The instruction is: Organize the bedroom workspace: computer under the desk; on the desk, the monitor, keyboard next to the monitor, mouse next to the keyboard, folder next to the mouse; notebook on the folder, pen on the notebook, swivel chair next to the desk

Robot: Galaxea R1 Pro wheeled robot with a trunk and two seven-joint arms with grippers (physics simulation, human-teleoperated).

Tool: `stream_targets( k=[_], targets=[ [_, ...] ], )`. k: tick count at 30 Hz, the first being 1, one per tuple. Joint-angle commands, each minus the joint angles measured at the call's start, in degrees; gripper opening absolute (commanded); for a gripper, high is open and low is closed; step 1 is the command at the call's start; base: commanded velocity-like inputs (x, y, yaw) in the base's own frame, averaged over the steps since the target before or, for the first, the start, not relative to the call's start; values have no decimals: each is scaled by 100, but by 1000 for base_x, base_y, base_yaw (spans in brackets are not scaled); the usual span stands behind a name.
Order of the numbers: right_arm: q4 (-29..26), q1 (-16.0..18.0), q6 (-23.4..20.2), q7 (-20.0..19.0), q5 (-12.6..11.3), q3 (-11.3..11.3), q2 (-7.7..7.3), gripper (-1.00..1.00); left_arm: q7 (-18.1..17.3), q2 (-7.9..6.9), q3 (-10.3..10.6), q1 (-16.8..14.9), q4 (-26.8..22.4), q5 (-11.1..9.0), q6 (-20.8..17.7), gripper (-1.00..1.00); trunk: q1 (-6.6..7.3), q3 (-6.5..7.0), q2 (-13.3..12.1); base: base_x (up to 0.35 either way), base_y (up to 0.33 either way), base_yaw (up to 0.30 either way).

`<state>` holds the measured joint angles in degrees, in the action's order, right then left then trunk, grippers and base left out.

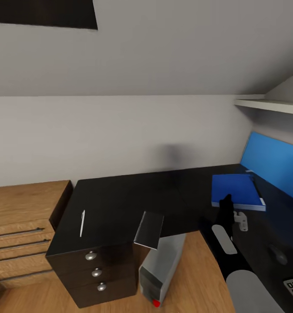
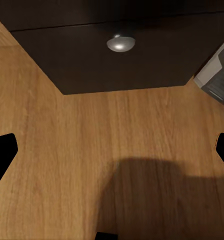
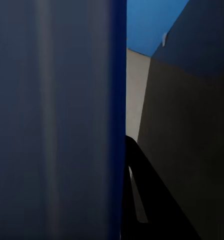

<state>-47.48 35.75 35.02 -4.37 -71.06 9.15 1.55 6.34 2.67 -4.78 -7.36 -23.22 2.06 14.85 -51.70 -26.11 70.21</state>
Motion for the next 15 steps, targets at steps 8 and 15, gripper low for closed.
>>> stream_targets(
  k=[8, 15],
  targets=[
    [0, 3, -13, -58, -53, 6, 13, -100, -1, 5, -32, -2, 1, 22, 18, 100, 0, -6, 4, 0, 0, -87],
    [2, 5, -16, -55, -50, 6, 12, -100, -1, 5, -32, -2, 1, 22, 18, 100, 0, -6, 4, 0, 0, -3]
  ],
)
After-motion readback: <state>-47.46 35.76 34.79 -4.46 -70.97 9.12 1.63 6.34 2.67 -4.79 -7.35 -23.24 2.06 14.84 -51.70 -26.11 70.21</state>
